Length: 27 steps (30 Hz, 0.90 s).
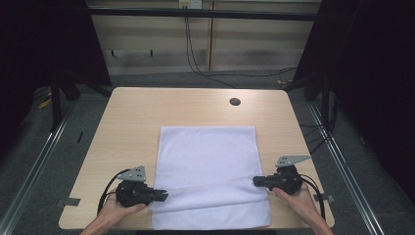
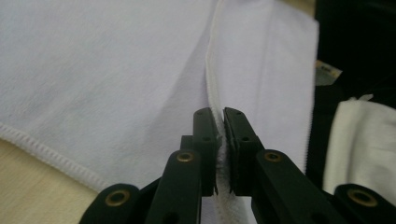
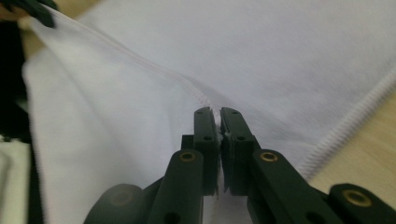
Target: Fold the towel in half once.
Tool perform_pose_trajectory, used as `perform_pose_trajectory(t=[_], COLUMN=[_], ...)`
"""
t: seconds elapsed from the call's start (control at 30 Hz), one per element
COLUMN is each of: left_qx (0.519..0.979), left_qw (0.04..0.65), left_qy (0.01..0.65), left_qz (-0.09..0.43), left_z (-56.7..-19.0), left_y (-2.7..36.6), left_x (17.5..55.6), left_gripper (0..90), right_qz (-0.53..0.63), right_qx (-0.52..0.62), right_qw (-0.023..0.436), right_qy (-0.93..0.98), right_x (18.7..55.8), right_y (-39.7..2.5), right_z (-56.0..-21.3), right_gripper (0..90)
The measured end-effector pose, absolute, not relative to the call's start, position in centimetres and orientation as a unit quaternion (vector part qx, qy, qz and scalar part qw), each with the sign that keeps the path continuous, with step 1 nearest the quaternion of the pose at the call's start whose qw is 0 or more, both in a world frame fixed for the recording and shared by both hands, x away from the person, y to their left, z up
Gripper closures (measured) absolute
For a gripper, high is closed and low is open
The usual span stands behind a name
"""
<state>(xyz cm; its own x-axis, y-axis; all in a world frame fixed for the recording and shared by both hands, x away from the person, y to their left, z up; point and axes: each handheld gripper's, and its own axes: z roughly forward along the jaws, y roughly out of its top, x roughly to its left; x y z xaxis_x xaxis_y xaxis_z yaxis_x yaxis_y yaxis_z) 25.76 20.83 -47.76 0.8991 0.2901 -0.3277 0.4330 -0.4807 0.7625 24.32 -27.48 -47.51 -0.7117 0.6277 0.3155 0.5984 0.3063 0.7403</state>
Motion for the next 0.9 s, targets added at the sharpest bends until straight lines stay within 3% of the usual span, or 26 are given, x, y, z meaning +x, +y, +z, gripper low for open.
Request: perform_pose_trajectory(t=[0.17,0.33,0.4,0.6,0.8,0.9], left_qx=[0.862,0.854,0.844,0.842,0.846,0.846], left_qw=[0.466,0.479,0.493,0.467,0.441,0.436], left_qy=[0.176,0.174,0.188,0.266,0.299,0.306], left_qz=[-0.096,-0.106,-0.094,-0.05,-0.02,-0.01], left_z=[-47.4,-46.8,-46.4,-47.7,-48.6,-49.2], left_y=[21.4,22.1,22.3,21.3,19.9,19.5], left_x=[23.0,22.0,22.8,28.4,33.7,34.8], left_gripper=[81.2,65.6,65.4,68.7,67.7,68.6], right_qz=[0.49,0.473,0.483,0.478,0.433,0.423], right_qx=[0.334,0.341,0.354,0.368,0.38,0.386], right_qw=[0.012,-0.004,0.008,0.039,0.064,0.068], right_qy=[0.805,0.812,0.801,0.796,0.815,0.817], right_x=[19.6,15.4,15.5,20.0,27.5,29.4], right_y=[-28.2,-29.5,-30.1,-29.7,-27.0,-26.2], right_z=[-45.1,-46.3,-46.1,-45.5,-46.5,-47.1], right_gripper=[85.6,71.4,69.2,68.9,66.5,65.4])
